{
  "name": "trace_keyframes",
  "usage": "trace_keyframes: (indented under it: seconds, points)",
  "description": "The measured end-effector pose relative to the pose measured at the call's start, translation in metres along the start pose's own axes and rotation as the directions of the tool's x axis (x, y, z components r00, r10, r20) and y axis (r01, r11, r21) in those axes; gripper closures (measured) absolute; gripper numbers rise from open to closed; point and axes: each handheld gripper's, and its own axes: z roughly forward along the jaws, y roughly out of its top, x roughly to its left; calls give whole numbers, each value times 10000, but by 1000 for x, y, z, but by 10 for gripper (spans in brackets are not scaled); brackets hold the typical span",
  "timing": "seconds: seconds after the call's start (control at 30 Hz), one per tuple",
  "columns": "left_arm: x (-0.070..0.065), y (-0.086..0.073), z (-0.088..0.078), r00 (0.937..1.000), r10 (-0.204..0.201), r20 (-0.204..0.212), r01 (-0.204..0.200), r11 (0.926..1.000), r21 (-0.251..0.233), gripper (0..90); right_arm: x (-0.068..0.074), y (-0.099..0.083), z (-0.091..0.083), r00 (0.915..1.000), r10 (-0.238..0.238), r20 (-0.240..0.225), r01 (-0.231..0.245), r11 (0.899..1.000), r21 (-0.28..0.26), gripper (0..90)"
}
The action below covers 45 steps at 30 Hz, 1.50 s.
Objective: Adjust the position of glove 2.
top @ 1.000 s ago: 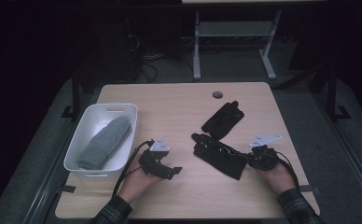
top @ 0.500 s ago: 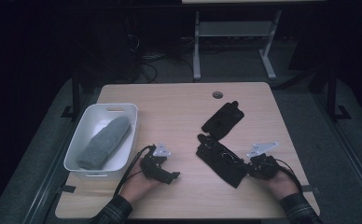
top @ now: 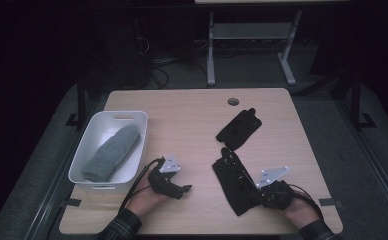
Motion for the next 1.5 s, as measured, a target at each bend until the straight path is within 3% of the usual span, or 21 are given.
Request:
trace_keyframes:
  seconds: [0.17,0.2,0.23,0.33,0.43,0.5,0.7,0.83,0.93,1.5]
  points:
    - [0,0,0,10000,47,4,-47,10000,-61,124,9,6,4,9981,-574,-237,574,9983,0,900]
    - [0,-1,0,10000,42,1,-42,9999,-91,124,8,7,3,9978,-632,-193,630,9980,-95,900]
    - [0,-1,1,10000,-22,18,23,9999,-142,124,7,9,1,9988,-408,-267,399,9987,-332,900]
    - [0,-1,1,10000,22,19,-22,9999,-118,124,-5,17,-3,9997,-233,91,238,9975,-669,900]
    - [0,-1,1,10000,22,26,-21,9999,-123,124,-26,27,-2,9989,60,461,-9,9940,-1096,900]
    - [0,-1,1,10000,2,46,-1,9999,-172,125,-37,33,0,9983,338,482,-272,9911,-1306,900]
    - [0,0,1,10000,46,57,-46,10000,-75,125,-64,54,18,9952,592,783,-487,9903,-1303,900]
    - [0,0,1,10000,45,60,-44,10000,-81,125,-73,63,32,9955,625,710,-544,9922,-1119,900]
    - [0,0,1,10000,45,82,-44,10000,-79,125,-73,62,40,9953,605,753,-541,9950,-836,900]
    - [0,0,1,10000,82,52,-81,9999,-126,125,-66,27,15,9934,953,636,-899,9925,-826,900]
